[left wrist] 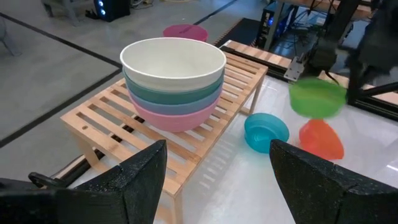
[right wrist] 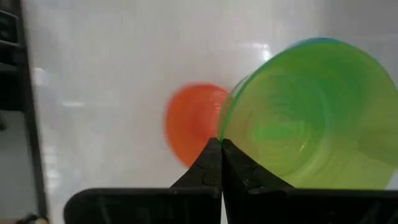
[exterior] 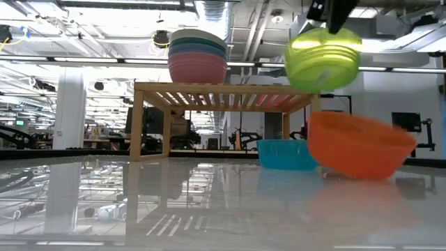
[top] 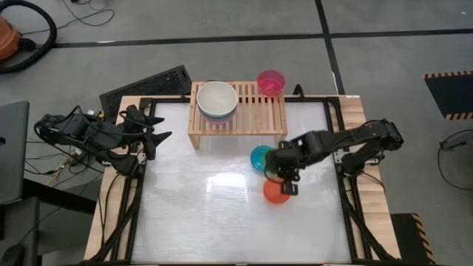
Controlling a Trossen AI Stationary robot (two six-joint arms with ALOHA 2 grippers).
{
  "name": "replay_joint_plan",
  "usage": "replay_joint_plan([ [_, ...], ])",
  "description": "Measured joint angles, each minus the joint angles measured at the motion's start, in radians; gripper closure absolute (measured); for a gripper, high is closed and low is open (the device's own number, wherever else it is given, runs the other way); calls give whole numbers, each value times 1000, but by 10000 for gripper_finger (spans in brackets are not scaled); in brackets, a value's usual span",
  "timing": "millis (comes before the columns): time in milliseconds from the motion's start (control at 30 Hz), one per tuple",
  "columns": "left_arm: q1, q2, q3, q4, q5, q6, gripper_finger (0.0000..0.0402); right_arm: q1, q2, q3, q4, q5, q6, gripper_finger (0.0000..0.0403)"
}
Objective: Place and stack bowls onto a shelf
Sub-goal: Stack the green transparent bowl on top of the pink transparent bowl on the shelf
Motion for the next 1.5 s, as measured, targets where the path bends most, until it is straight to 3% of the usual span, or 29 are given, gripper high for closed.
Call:
replay_joint_plan([
  [67, 0, 0, 0, 0, 0, 0, 133, -28, 0, 75, -33, 27, -60, 386],
  [200, 0, 0, 0, 0, -1, -1, 133, -113, 0, 234, -110, 185, -222, 386],
  [367, 0, 0, 0, 0, -24, -25, 133, -328, -1, 373, -109, 287, -416, 386],
  [500, 0, 0, 0, 0, -30, -45, 133, -536, 2, 402, -5, 272, -573, 386],
  [733, 0, 0, 0, 0, -67, -98, 133, -784, 69, 402, 137, 106, -747, 386],
  [1167, 0, 1, 0, 0, -120, -145, 133, -871, 211, 401, 29, 43, -881, 386],
  [1500, 0, 1, 0, 0, -143, -145, 133, -877, 217, 402, 22, 7, -901, 386],
])
